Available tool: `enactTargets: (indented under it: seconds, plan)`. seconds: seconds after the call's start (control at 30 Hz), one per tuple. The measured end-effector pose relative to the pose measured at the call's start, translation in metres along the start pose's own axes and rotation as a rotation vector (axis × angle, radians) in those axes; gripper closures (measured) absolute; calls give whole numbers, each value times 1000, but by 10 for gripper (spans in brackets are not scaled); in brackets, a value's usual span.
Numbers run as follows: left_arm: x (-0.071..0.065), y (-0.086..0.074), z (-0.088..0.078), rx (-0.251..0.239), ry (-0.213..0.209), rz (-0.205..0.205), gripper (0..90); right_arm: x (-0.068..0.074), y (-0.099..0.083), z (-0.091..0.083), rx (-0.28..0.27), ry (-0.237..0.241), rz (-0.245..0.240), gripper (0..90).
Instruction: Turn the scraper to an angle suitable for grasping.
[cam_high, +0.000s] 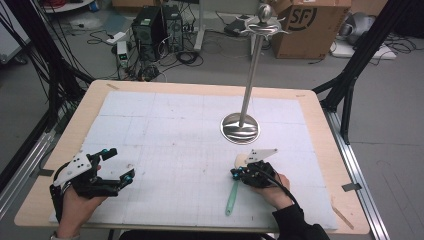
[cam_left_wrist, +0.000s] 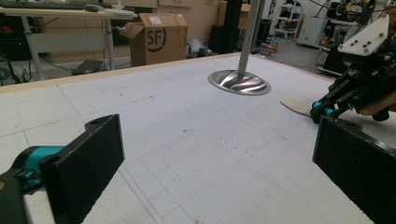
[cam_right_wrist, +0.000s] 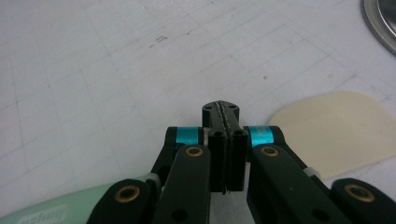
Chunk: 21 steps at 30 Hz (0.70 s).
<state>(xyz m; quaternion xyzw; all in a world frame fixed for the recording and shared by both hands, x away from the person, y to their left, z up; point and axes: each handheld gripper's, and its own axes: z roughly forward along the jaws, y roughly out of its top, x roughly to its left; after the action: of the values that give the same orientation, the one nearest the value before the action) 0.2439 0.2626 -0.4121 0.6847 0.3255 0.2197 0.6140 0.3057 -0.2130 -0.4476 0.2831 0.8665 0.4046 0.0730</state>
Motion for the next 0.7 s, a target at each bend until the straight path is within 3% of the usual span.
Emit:
enactTargets:
  seconds: [0.2, 0.47, 0.7]
  plan:
    - [1, 0, 0, -2, 0, -5, 26, 7, -3, -14, -29, 26, -6, 900]
    - [0, 0, 0, 0, 9, 4, 26, 22, -22, -24, -15, 60, -17, 900]
    - [1, -1, 0, 1, 10, 4, 26, 34, -28, -26, -5, 87, -30, 900]
